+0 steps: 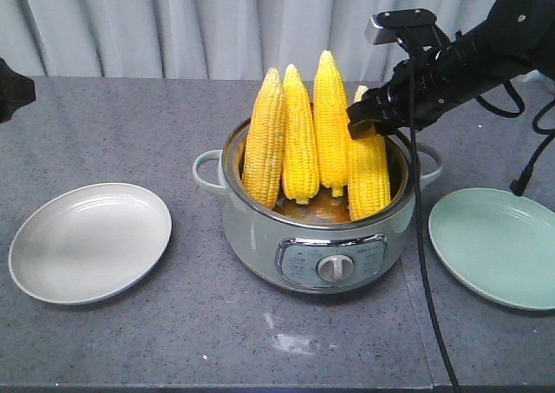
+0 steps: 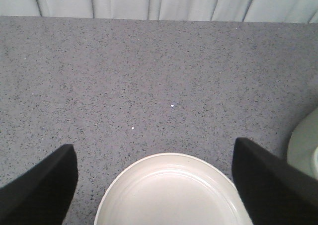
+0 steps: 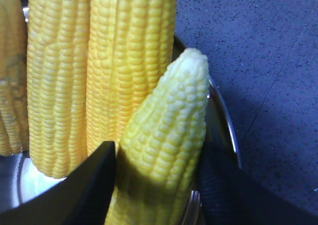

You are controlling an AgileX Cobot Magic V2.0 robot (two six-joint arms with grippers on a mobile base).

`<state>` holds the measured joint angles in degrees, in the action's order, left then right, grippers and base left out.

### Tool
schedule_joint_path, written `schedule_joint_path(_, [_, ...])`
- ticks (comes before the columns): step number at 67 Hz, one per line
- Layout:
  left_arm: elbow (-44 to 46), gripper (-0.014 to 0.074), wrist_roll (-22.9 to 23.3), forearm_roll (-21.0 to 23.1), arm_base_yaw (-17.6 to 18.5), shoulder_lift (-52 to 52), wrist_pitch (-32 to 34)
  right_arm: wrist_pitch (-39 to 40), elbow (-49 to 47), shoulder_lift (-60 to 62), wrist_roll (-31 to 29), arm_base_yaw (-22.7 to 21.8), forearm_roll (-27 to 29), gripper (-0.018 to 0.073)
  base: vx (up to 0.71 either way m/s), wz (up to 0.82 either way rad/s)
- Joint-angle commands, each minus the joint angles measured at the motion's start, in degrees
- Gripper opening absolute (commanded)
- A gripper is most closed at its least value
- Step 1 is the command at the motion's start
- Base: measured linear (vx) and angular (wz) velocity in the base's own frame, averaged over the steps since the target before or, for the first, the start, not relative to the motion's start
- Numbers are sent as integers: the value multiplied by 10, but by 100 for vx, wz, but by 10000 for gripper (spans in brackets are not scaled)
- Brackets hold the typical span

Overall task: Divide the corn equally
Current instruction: 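Grasp the corn cob with the right gripper and lift it out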

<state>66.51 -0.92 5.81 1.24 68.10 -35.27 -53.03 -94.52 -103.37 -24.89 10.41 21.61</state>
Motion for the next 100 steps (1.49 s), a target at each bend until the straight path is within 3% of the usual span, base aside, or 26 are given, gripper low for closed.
schedule_joint_path(1, [21, 587, 1, 8, 0, -10, 33, 28, -18, 22, 0, 0, 11, 225, 0, 0])
schedule_joint_path(17, [21, 587, 1, 8, 0, -10, 33, 33, -18, 23, 0, 0, 11, -16, 0, 0])
schedule_joint_path(48, [21, 587, 1, 8, 0, -10, 38, 115, -18, 161, 2, -25, 15, -9, 0, 0])
schedule_joint_path(61, [21, 587, 1, 8, 0, -10, 58, 129, -18, 235, 32, -90, 15, -9, 0, 0])
schedule_joint_path(77, [21, 587, 1, 9, 0, -10, 70, 96, -18, 284, 54, -215, 11, -9, 0, 0])
schedule_joint_path(94, [22, 587, 0, 9, 0, -10, 77, 91, -18, 282, 48, -228, 0, -9, 0, 0])
schedule_joint_path(100, [39, 587, -14, 28, 5, -10, 74, 89, -18, 282, 48, -228, 0, -9, 0, 0])
